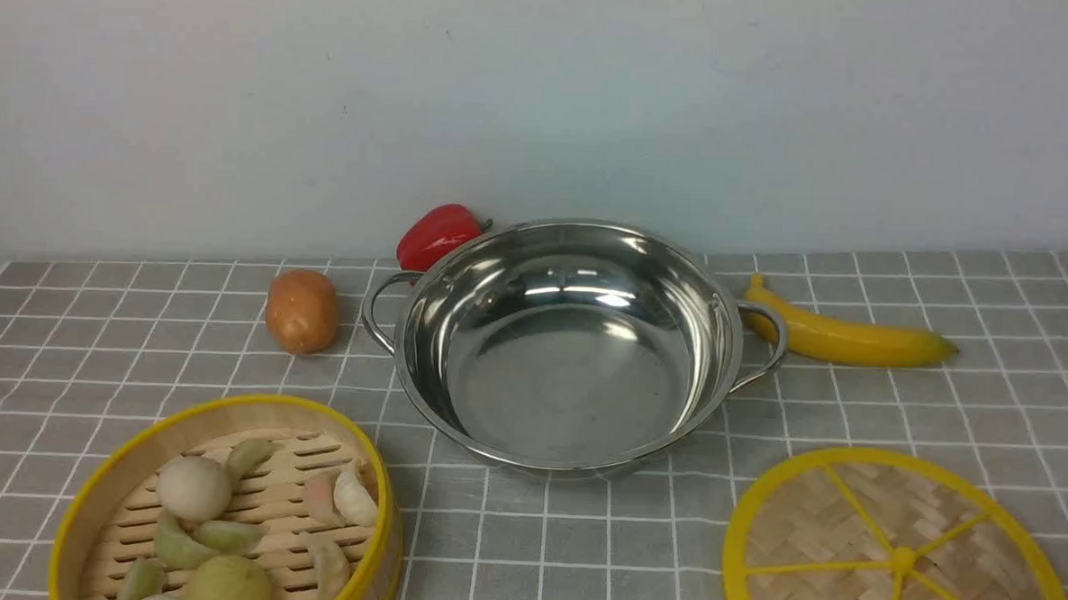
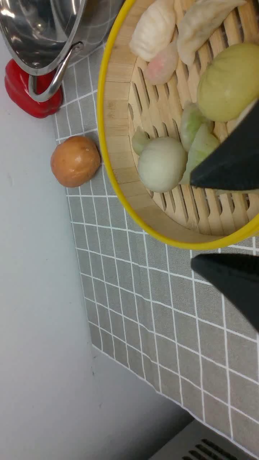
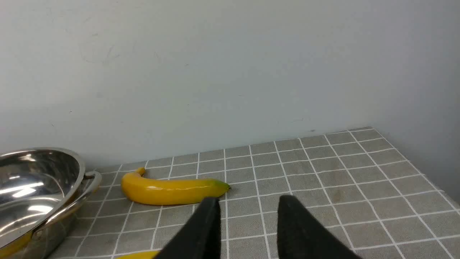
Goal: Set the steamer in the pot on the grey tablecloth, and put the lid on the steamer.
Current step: 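Grasp the rim of the steamer basket holding the buns with the left gripper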
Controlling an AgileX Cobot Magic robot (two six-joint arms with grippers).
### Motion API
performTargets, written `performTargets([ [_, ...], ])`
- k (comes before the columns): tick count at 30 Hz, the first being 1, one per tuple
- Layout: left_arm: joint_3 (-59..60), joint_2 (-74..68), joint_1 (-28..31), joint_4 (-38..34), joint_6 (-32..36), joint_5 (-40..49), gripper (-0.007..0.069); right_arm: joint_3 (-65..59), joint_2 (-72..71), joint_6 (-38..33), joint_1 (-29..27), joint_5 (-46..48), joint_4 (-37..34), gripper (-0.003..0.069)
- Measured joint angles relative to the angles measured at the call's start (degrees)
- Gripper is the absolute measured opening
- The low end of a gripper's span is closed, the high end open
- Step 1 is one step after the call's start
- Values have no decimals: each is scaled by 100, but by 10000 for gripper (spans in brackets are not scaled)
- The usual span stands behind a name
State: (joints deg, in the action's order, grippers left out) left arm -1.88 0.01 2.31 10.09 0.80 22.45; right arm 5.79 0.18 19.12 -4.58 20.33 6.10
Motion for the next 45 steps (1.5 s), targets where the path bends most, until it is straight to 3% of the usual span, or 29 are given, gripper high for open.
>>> performTargets([
  [24,0,0,0,7,5,0,243,0,0,0,0,0,0,244],
  [32,0,0,0,917,445,0,243,0,0,0,0,0,0,244],
  [39,0,0,0,1057,477,-59,243,0,0,-5,0,0,0,244],
  [43,0,0,0,415,149,-608,243,0,0,-5,0,0,0,244],
  [45,0,0,0,-509,-333,-1040,243,0,0,-5,0,0,0,244],
])
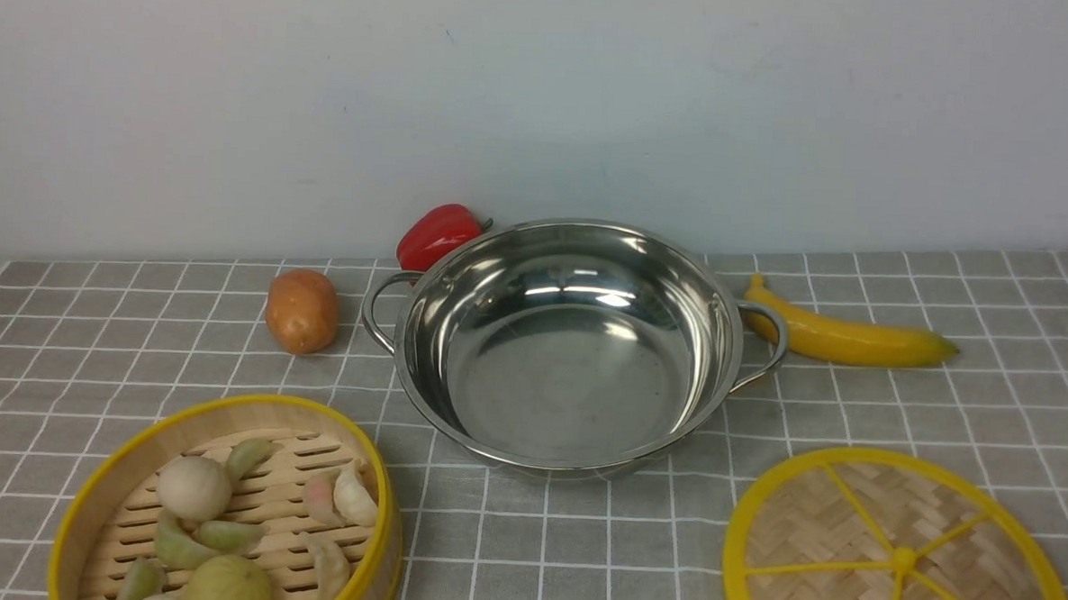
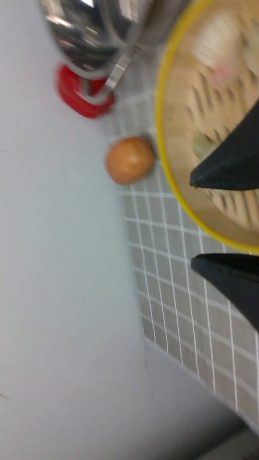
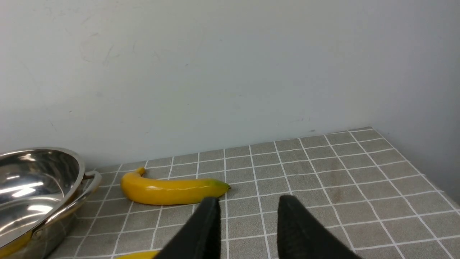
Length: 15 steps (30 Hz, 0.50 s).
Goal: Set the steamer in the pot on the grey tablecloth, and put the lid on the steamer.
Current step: 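Grasp the rim of the steamer basket holding the buns with the left gripper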
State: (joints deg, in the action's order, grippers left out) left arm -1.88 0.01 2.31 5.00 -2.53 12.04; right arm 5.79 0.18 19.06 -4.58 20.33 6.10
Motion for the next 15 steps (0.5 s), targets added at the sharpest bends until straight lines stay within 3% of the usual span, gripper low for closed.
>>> performTargets([
  [6,0,0,0,-1707,-572,-874,243,0,0,0,0,0,0,244],
  [15,0,0,0,-2583,-634,-1204,243,0,0,0,0,0,0,244],
])
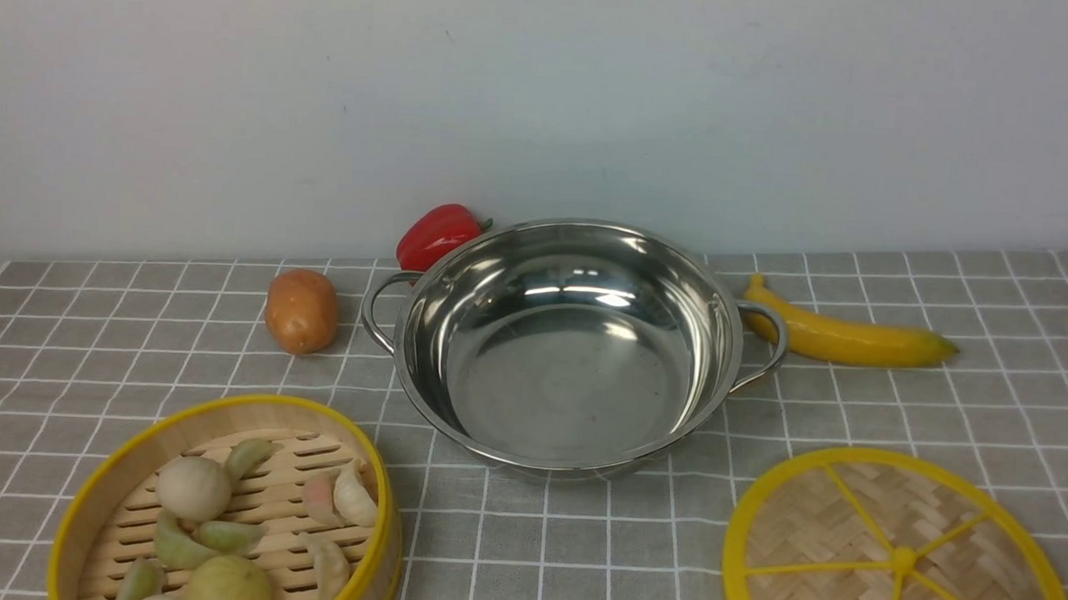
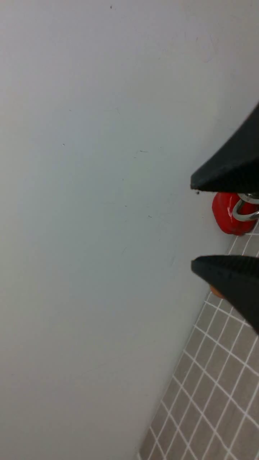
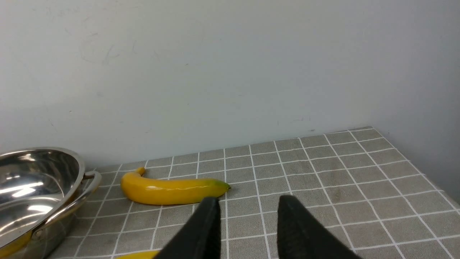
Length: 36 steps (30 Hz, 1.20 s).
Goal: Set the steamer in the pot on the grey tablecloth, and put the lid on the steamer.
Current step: 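Grasp the rim of the steamer basket holding the buns with the left gripper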
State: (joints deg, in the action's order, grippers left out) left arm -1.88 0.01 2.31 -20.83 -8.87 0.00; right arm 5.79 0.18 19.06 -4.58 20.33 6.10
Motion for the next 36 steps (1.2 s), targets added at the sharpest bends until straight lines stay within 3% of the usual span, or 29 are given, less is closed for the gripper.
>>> performTargets([
  [7,-498,7,0,-345,-27,1216,243,0,0,0,0,0,0,244],
  [11,-1584,-378,0,-550,284,2356,243,0,0,0,0,0,0,244],
  [18,-3814,-1969,0,-270,1588,6116,243,0,0,5,0,0,0,244],
  [20,-4254,-2549,0,-110,2165,6701,243,0,0,5,0,6,0,244],
  [26,-4963,-3710,0,145,3482,6932,243,0,0,5,0,2,0,244],
  [32,-5124,-4445,0,325,3690,6943,243,0,0,5,0,2,0,244],
  [36,-5136,-5012,-70,472,4279,6943,243,0,0,5,0,2,0,244],
])
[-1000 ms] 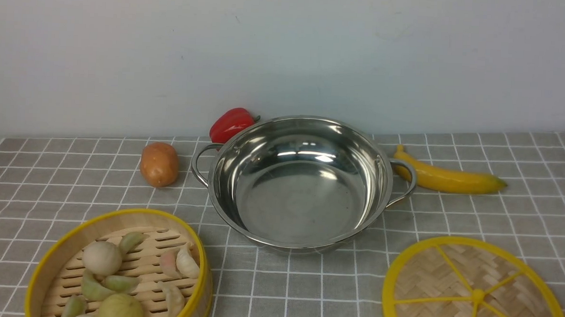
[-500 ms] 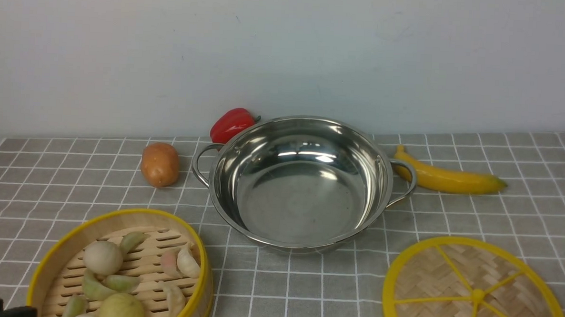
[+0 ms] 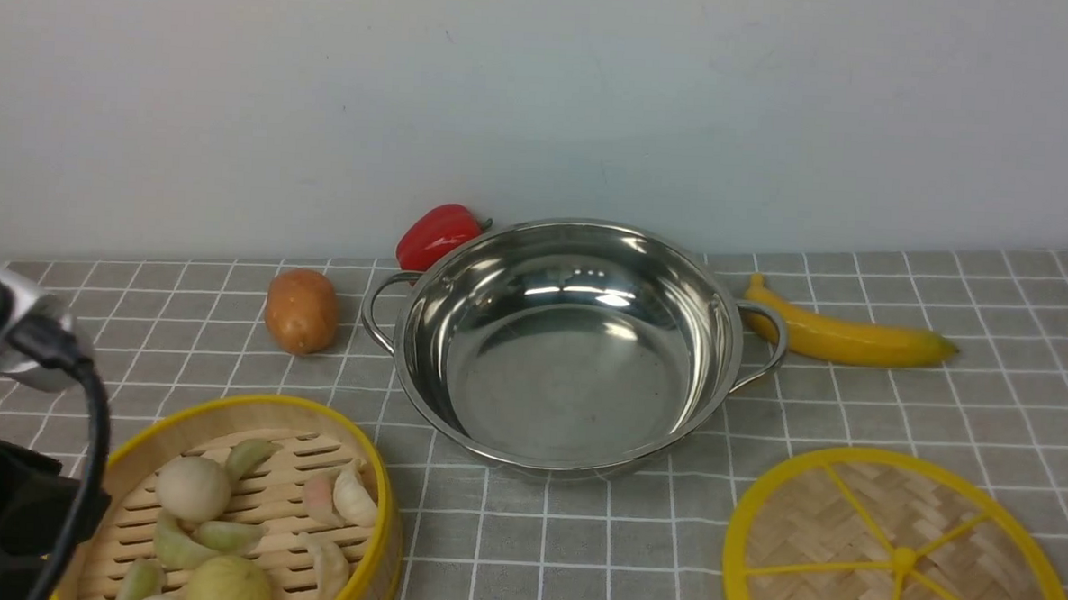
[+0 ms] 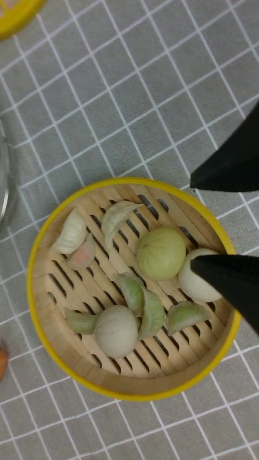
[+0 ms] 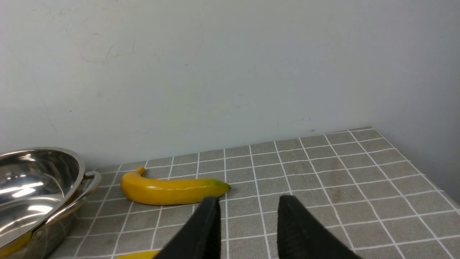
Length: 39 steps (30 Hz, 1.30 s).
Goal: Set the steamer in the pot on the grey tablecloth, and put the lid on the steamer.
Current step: 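Grasp the rim of the steamer basket holding the buns with the left gripper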
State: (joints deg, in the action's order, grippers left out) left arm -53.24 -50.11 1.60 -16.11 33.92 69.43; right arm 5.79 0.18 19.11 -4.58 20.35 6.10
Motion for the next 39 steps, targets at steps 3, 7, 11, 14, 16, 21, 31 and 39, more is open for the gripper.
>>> performTargets([
  [3,0,-541,-328,28,853,-10,243,0,0,0,0,0,0,244],
  [7,0,-1163,-881,339,1744,-16,243,0,0,6,0,0,0,244],
  [11,-1,-1707,-1392,731,1814,-22,243,0,0,6,0,0,0,244],
  [14,-6,-1968,-1580,923,1630,-22,243,0,0,6,0,0,0,244],
  [16,-6,-2239,-1708,1119,1473,-22,243,0,0,6,0,0,0,244],
  [21,-6,-2741,-1745,987,1054,13,243,0,0,6,0,0,0,244],
  [31,-12,-3436,-1745,521,317,21,243,0,0,-6,0,0,0,244],
  [39,-12,-3725,-1745,516,479,-536,263,0,0,-1,0,0,0,244],
])
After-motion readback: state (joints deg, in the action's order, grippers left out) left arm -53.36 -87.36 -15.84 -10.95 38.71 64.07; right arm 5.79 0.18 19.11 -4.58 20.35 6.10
